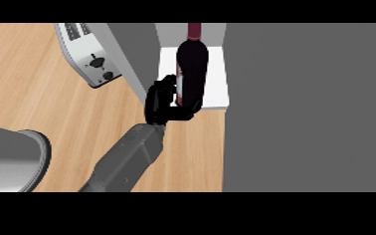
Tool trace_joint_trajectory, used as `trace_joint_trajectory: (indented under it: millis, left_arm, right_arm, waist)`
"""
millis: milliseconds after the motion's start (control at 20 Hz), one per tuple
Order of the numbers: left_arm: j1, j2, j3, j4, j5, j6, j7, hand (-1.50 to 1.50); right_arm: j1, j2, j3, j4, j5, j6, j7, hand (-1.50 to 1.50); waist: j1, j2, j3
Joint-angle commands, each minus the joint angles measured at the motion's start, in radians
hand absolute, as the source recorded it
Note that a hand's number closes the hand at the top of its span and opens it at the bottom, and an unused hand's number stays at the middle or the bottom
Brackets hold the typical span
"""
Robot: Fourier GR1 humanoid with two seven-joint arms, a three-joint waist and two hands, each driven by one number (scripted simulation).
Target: Pick up the wine, place it into the cabinet and close the cabinet
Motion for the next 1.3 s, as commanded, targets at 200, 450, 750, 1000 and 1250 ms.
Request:
trace_joint_trajectory:
  millis: [200, 450, 750, 1000, 1250]
  left_arm:
    - [-0.102, 0.000, -0.027, 0.112, 0.126, -0.030, -0.015, 1.50]
    - [-0.181, 0.000, -0.040, 0.137, 0.174, 0.002, -0.014, 1.50]
    - [-0.263, 0.000, 0.026, 0.250, 0.166, -0.070, 0.022, 1.50]
    - [-0.302, 0.000, 0.035, 0.372, 0.150, -0.069, 0.024, 1.50]
    - [-0.327, 0.000, 0.056, 0.429, 0.182, -0.074, 0.019, 1.50]
  right_arm:
    - [-0.056, -0.021, -0.033, 0.069, -0.031, 0.008, -0.010, -1.50]
    - [-0.049, -0.004, -0.014, 0.129, 0.009, 0.033, -0.077, -1.50]
    - [-0.067, 0.008, 0.013, 0.087, 0.032, 0.001, -0.040, -1.50]
    - [-0.073, 0.002, 0.010, 0.067, 0.017, -0.006, -0.014, -1.50]
    - [-0.035, 0.006, 0.013, 0.074, 0.006, 0.026, -0.058, -1.50]
  waist:
    - [-0.006, 0.002, 0.000]
    - [-0.011, 0.004, 0.000]
    - [-0.006, 0.004, 0.000]
    - [-0.015, 0.008, 0.000]
    - [-0.034, 0.014, 0.000]
